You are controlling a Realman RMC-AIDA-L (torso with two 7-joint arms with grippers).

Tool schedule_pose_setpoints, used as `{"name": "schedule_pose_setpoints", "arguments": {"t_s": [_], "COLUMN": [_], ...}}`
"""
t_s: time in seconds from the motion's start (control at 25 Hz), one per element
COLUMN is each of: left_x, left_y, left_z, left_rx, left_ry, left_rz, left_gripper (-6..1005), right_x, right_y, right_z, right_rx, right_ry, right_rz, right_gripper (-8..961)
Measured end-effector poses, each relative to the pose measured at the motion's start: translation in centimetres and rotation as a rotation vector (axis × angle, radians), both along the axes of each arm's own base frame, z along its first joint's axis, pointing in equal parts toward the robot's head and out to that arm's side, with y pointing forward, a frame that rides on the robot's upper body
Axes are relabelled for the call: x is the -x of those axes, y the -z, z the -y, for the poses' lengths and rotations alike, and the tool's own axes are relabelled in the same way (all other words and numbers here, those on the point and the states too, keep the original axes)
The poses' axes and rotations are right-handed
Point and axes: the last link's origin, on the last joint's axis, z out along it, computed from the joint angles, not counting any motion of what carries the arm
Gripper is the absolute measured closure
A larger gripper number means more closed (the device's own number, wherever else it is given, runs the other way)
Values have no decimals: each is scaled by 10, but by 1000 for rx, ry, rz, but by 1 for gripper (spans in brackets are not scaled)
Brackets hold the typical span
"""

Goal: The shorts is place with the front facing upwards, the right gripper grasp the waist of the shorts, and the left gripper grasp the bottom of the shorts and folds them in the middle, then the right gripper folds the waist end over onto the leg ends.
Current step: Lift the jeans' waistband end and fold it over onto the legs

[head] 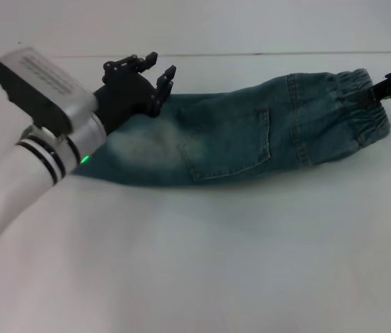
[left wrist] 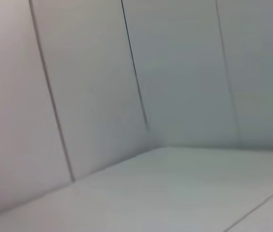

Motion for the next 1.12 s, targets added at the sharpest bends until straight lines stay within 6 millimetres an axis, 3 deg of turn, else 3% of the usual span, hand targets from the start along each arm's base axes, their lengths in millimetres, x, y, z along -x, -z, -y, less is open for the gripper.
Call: {"name": "schedule_pose_setpoints", "arguments": {"t_s": [0.08, 0.28, 0.36, 0.64, 1.12], "left_x": [0, -3, -3, -2, -10], "left_y": [9, 25, 29, 51, 78], "left_z": [0, 2, 3, 11, 36], "left_rx": [-60, -170, -170, -97, 29], "left_ry": [12, 15, 17, 38, 91], "left_rz": [-84, -272, -302, -441, -431], "left_gripper": [429, 631, 716, 997, 998], "right_x": [5, 26, 44, 70, 100], "right_y": [-4, -13, -22, -30, -30], "right_z": [1, 5, 5, 5, -2], "right_rx": [5, 15, 10, 7, -1], "right_ry": [-8, -44, -77, -138, -222], "right_rz": [-25, -122, -161, -187, -205], "right_gripper": [883, 882, 882, 883, 885]}}
